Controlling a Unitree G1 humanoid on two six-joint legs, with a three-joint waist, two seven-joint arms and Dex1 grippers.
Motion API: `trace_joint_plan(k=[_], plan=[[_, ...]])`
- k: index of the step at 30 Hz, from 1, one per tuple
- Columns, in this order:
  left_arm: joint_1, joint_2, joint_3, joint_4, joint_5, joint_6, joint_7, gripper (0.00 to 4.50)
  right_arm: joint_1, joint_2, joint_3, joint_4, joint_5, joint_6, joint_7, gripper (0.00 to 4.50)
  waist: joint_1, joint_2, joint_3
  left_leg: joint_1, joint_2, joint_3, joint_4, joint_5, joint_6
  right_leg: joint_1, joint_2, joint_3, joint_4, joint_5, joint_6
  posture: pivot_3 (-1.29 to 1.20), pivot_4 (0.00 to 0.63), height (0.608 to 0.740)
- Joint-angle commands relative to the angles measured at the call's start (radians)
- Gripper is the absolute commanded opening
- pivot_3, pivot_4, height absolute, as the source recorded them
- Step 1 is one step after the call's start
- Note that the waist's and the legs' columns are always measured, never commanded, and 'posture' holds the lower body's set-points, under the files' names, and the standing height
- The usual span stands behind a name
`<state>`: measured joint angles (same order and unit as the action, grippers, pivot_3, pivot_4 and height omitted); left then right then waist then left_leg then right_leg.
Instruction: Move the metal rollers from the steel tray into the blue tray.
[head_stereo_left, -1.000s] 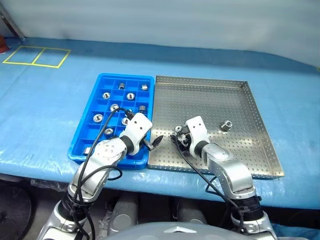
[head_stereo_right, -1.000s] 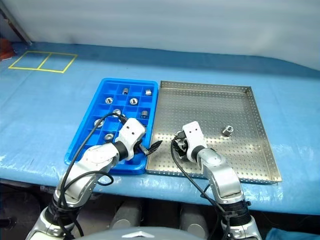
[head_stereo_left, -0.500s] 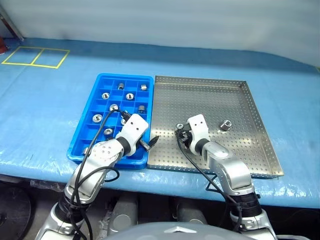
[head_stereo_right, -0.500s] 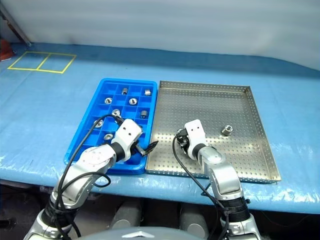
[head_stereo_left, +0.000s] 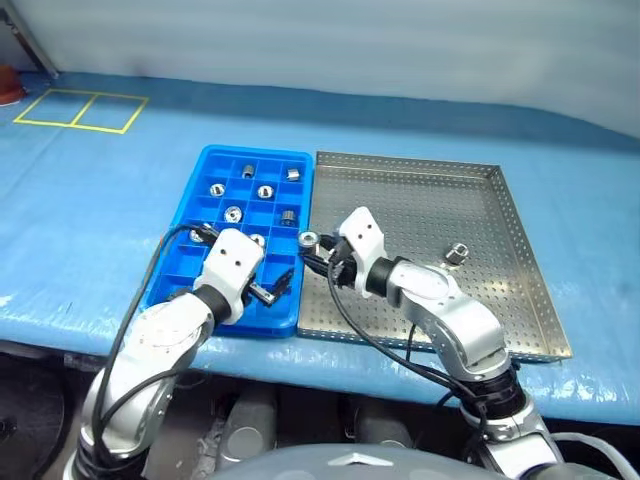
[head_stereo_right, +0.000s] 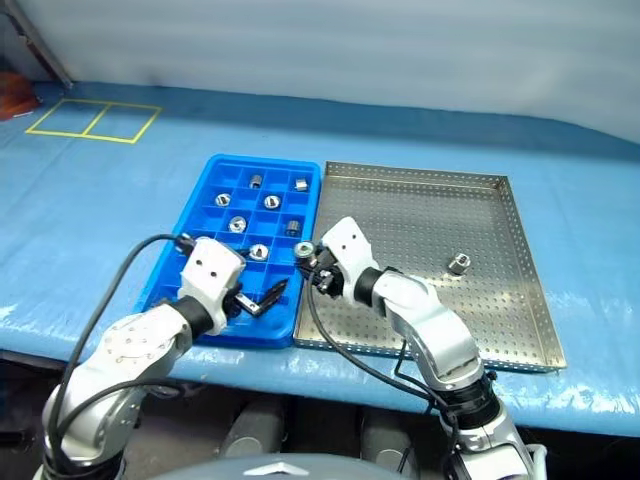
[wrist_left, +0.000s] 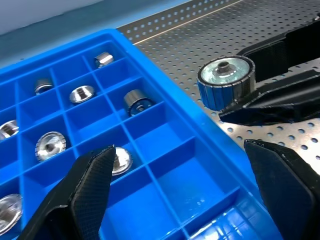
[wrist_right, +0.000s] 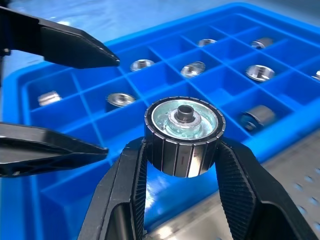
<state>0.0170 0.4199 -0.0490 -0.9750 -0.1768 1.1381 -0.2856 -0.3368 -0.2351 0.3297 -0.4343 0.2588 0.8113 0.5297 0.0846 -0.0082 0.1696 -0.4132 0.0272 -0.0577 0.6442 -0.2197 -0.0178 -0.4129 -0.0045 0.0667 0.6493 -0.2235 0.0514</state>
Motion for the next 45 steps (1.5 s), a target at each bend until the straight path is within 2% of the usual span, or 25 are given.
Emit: trace_joint_plan(k=[1,7,17,19,24,29,32,35,37,39,45], plan=[[0.051,0.033,0.064,-0.072,-0.030,0.004,0.018,4.50,-0.026,0.025,0.057,0.005,0.022,-0.013,0.031,1.64,0.015,0.000,0.000,0.000,0.000,0.000,0.000,0.000,0.000,0.000,0.000,0.000,0.000,0.000,-0.001,0.43,0.150,0.740],[0.139,0.114,0.137,-0.072,-0.111,-0.045,0.066,4.50,-0.044,0.065,0.115,0.072,0.010,-0.023,0.034,1.64,0.071,0.000,0.000,0.000,0.000,-0.001,-0.001,0.000,0.000,0.000,0.000,-0.002,0.000,-0.001,-0.002,0.48,0.150,0.740],[0.142,0.155,0.101,-0.072,-0.222,-0.044,0.168,4.50,-0.015,0.053,0.131,0.114,-0.001,0.001,0.022,1.64,0.129,0.000,0.000,0.000,0.000,0.000,-0.001,0.000,-0.001,-0.001,-0.001,-0.002,-0.001,-0.001,-0.002,0.46,0.150,0.740],[0.133,0.160,0.092,-0.072,-0.229,-0.035,0.175,4.50,-0.013,0.040,0.132,0.107,0.000,0.005,0.027,2.36,0.135,0.000,0.000,-0.001,0.000,0.000,-0.002,0.000,-0.001,-0.001,-0.001,-0.002,-0.001,-0.001,-0.002,0.45,0.150,0.740],[0.106,0.159,0.075,-0.072,-0.244,-0.020,0.181,4.50,0.011,0.047,0.093,0.041,0.022,-0.084,0.035,3.83,0.141,0.000,0.000,-0.001,0.000,0.000,-0.002,0.000,-0.002,-0.001,-0.001,-0.002,-0.002,-0.001,-0.002,0.42,0.150,0.740],[0.058,0.119,0.030,-0.068,-0.248,-0.019,0.174,4.50,0.038,0.071,-0.048,-0.024,0.106,-0.116,0.024,3.83,0.142,0.000,0.000,-0.001,0.000,0.000,-0.002,-0.001,-0.002,-0.001,-0.001,-0.002,-0.003,-0.001,-0.001,0.39,0.150,0.740],[0.018,0.082,-0.028,-0.030,-0.238,-0.047,0.168,4.50,0.042,0.044,-0.132,-0.005,0.051,-0.100,-0.068,3.83,0.137,0.000,0.000,-0.001,0.000,0.001,-0.001,-0.001,-0.002,-0.001,-0.001,-0.002,-0.003,-0.001,-0.001,0.35,0.150,0.740],[-0.053,0.028,-0.100,0.056,-0.217,-0.108,0.151,4.50,0.042,0.008,-0.219,0.054,-0.059,-0.043,-0.231,3.83,0.133,0.000,0.000,-0.001,0.000,0.001,-0.001,-0.001,-0.003,-0.001,-0.001,-0.002,-0.004,-0.001,-0.001,0.30,0.150,0.740],[-0.113,-0.022,-0.133,0.139,-0.206,-0.158,0.135,4.50,0.056,-0.055,-0.221,0.091,-0.172,-0.017,-0.322,3.83,0.130,0.000,0.000,-0.002,-0.001,0.001,0.000,0.000,-0.003,0.000,-0.001,-0.002,-0.003,-0.001,-0.001,0.27,0.150,0.740],[-0.174,-0.054,-0.177,0.225,-0.185,-0.202,0.117,4.50,0.077,-0.071,-0.251,0.099,-0.208,0.014,-0.378,3.83,0.123,0.000,-0.001,-0.002,-0.002,0.001,0.000,0.000,-0.004,-0.001,-0.002,-0.002,-0.003,-0.001,-0.001,0.25,0.150,0.740],[-0.299,-0.094,-0.274,0.422,-0.137,-0.354,0.003,4.50,0.130,-0.052,-0.317,0.057,-0.247,0.039,-0.455,3.83,0.041,0.001,-0.001,-0.004,-0.002,0.003,-0.002,-0.001,-0.002,-0.003,-0.002,0.001,-0.004,0.001,-0.003,0.16,0.150,0.740]])
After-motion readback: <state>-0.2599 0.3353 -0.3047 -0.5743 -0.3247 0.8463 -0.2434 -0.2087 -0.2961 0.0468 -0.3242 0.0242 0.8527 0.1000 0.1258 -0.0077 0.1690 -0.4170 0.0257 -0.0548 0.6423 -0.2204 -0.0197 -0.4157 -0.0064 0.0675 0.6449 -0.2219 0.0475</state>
